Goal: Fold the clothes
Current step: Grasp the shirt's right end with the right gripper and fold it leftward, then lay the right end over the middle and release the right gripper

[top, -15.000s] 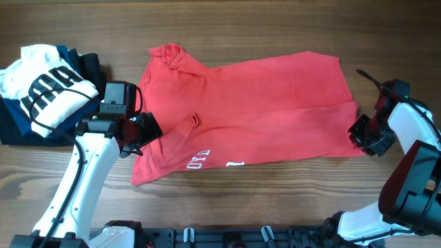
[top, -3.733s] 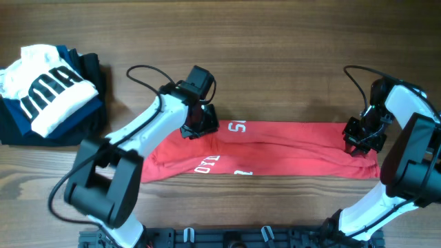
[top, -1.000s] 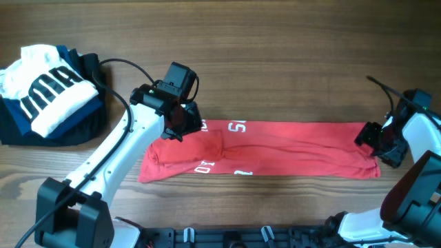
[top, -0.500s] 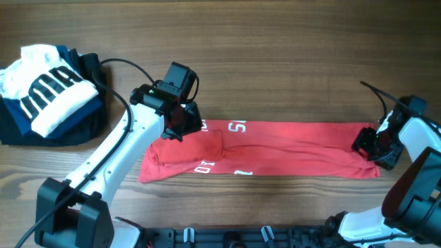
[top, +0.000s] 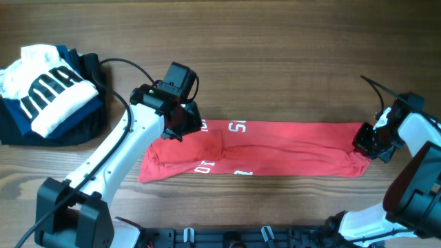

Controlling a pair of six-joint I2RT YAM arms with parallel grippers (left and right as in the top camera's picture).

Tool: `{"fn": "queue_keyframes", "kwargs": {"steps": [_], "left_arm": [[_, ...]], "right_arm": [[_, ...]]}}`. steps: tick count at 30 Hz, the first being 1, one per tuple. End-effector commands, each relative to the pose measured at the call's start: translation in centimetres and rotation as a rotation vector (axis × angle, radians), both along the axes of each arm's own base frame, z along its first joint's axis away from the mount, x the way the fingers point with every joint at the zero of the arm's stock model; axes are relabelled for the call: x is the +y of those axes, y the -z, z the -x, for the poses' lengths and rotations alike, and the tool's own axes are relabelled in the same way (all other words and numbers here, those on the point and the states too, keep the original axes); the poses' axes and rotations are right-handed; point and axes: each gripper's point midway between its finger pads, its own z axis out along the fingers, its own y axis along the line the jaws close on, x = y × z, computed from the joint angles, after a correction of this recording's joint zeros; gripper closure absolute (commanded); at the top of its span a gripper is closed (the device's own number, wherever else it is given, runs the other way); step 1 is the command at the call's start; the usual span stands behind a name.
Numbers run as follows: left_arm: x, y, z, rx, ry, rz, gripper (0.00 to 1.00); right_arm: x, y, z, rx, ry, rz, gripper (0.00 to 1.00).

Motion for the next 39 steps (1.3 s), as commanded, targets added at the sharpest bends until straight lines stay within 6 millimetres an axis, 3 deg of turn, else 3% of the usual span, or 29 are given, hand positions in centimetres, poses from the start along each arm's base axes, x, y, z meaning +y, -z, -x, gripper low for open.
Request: {"fn": "queue_keyframes", "kwargs": {"steps": [1, 8, 12, 19, 27, 39], "left_arm": [[1.1, -0.1, -0.5, -0.017, -0.017, -0.019, 0.62], [2.0, -0.1, -0.9, -0.017, -0.045, -0.019, 0.62], [2.0, -0.1, -0.9, -0.018, -0.045, -0.019, 0.62], [1.9, -0.1, -1.0, -0.021, -0.045, -0.017, 0.62], [1.9, -0.1, -0.9, -0.018, -0.044, -0.014, 0.61], [1.9, -0.1, -0.9, -0.018, -0.044, -0.013, 0.61]], "right_arm": [[-2.7, -1.0, -1.1, 0.029, 0.083, 0.095, 0.96], [-7.3, -5.6, -3.1, -0.01, 0.204, 0.217, 0.96], [-7.9, -8.1, -4.3, -0.042, 0.208, 0.22, 0.96], [-3.6, -8.9, -6.0, -0.02, 0.003, 0.214, 0.96], [3.2, -9.0, -7.1, 0.046, -0.254, 0.256, 0.96], [11.1, -6.9, -4.8, 0.142, -0.543, 0.233, 0.95]]}}
